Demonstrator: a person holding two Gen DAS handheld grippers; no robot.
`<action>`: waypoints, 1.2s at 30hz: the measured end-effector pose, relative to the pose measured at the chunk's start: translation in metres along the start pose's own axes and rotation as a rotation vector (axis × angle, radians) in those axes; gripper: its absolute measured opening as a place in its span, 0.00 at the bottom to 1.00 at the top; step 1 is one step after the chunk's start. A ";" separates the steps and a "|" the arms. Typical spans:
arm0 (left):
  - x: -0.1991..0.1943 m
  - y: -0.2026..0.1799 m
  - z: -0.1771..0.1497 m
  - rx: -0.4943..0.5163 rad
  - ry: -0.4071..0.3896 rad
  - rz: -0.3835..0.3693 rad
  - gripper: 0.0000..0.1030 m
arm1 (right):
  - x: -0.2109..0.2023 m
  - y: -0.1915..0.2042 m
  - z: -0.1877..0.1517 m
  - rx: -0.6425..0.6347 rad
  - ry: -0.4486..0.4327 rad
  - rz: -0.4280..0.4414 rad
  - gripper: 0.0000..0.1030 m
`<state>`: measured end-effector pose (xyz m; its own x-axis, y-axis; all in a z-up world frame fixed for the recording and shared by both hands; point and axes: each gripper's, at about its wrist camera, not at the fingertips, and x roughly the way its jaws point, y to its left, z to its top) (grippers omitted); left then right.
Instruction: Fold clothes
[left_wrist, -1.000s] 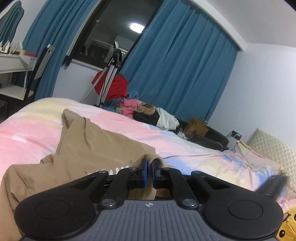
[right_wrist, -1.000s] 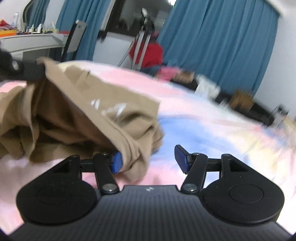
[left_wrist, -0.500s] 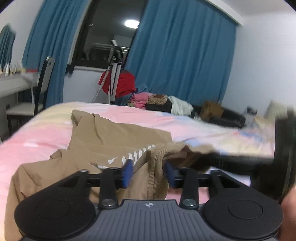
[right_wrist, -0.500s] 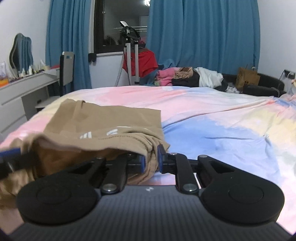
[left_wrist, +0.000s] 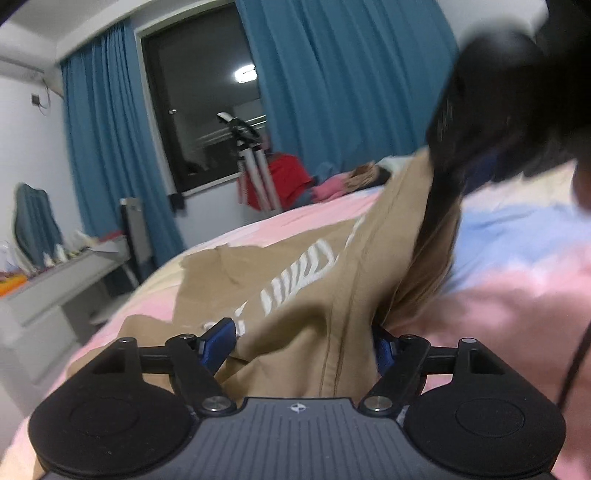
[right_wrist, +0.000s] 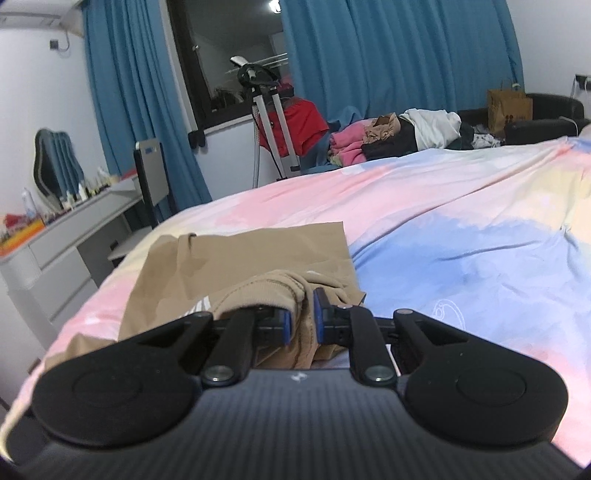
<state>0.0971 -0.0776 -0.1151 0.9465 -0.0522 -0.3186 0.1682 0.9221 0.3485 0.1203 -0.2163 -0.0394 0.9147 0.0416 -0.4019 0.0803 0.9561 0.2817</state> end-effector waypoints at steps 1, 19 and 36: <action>0.001 -0.002 0.000 0.002 0.013 0.039 0.74 | 0.000 -0.002 0.001 0.013 -0.003 -0.002 0.14; -0.023 0.071 0.011 -0.259 0.158 0.384 0.76 | 0.036 0.001 -0.035 -0.235 0.104 -0.244 0.35; -0.038 0.153 0.041 -0.536 -0.036 0.364 0.72 | -0.012 0.024 -0.015 -0.284 -0.220 -0.241 0.35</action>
